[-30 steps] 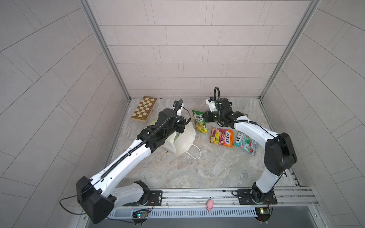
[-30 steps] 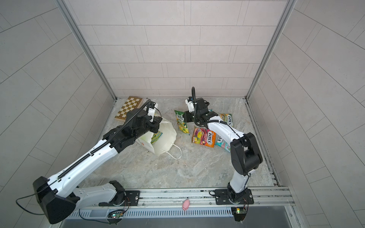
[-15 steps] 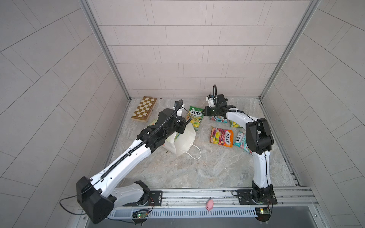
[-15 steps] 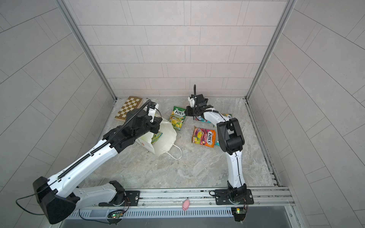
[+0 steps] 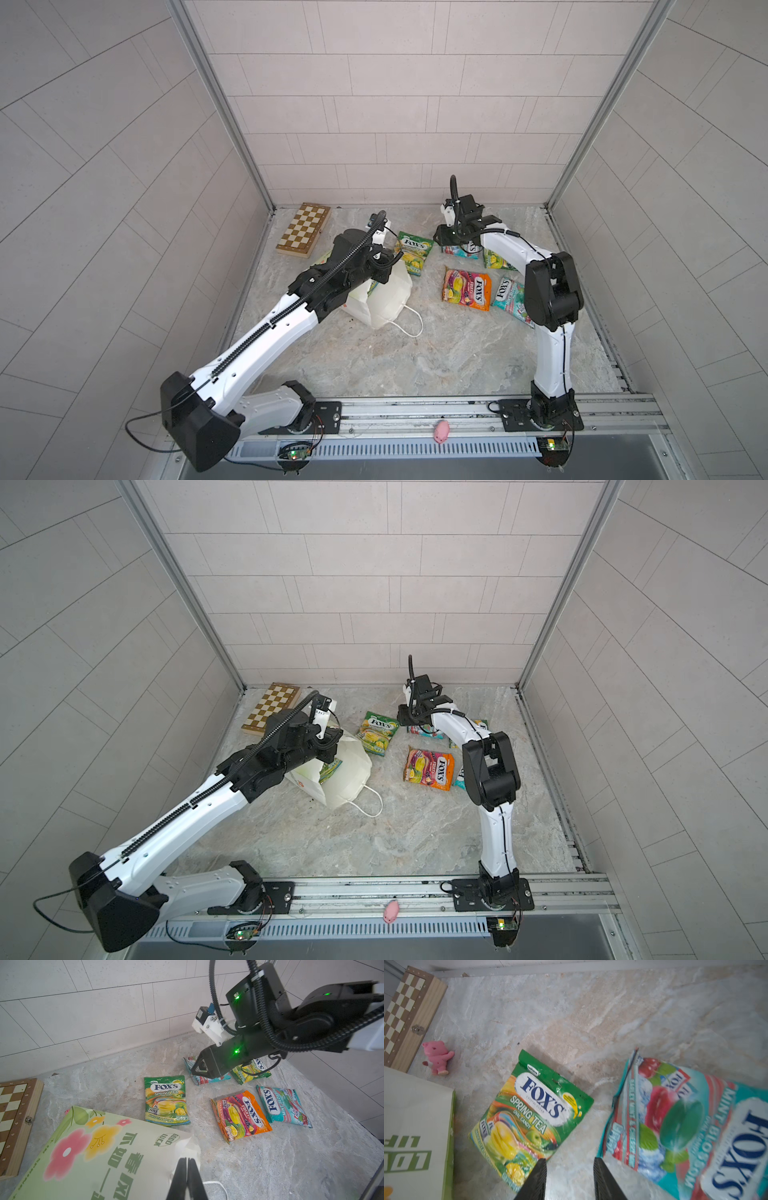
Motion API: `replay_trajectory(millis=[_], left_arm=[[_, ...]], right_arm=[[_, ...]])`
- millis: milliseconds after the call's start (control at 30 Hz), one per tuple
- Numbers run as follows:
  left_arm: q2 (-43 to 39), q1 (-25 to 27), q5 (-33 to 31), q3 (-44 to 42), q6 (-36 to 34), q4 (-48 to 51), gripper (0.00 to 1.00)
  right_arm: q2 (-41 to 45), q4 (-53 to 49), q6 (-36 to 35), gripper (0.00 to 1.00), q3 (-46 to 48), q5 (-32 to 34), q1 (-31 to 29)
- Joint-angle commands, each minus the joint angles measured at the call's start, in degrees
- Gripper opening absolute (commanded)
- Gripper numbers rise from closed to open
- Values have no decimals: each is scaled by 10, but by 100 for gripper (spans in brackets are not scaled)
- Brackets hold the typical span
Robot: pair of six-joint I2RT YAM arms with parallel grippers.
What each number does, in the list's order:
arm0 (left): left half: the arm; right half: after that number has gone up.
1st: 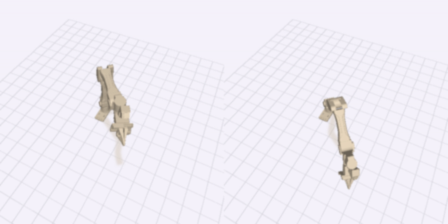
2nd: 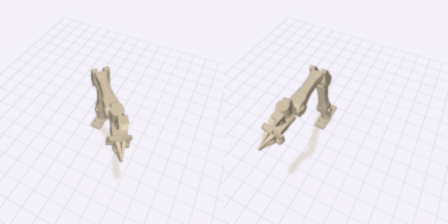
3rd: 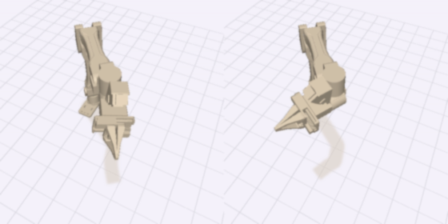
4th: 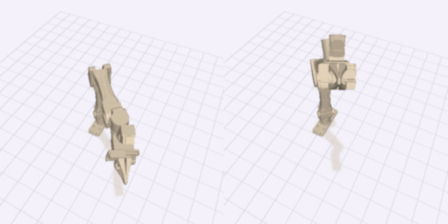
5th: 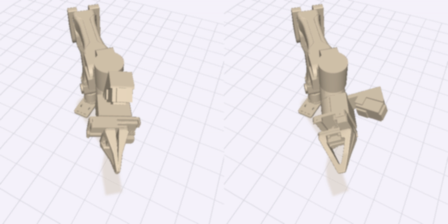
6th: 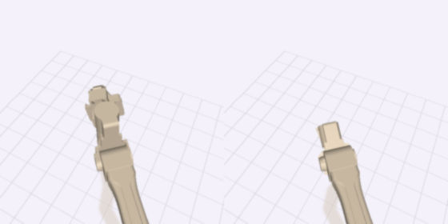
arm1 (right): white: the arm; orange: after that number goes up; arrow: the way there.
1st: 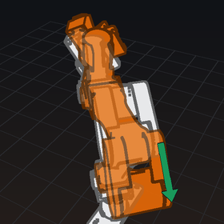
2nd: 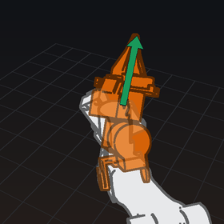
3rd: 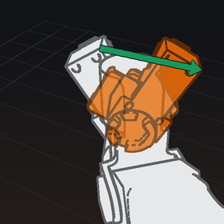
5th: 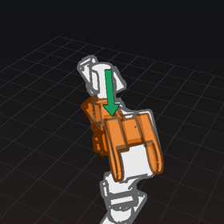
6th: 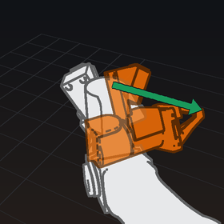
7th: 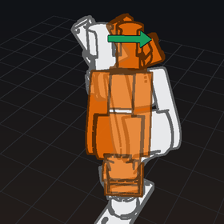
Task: Take the snacks out of the paper bag
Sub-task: 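Move the right gripper back to the bag opening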
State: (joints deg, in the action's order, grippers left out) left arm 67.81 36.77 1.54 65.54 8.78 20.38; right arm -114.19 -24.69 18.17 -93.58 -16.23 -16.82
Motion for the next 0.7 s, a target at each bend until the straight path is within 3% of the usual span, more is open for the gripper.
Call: replay_trajectory(millis=[0,200,400,667], left_arm=[[-9,0,9,16,-10,-4,0],[-10,0,23,16,-10,-6,0],[-15,0,40,6,11,-37,0],[-22,0,24,-7,52,-73,0]], right_arm=[[107,-8,14,39,59,1,0],[283,67,82,39,264,-30,-23],[424,108,145,40,407,-31,-77],[483,169,223,41,487,17,-198]])
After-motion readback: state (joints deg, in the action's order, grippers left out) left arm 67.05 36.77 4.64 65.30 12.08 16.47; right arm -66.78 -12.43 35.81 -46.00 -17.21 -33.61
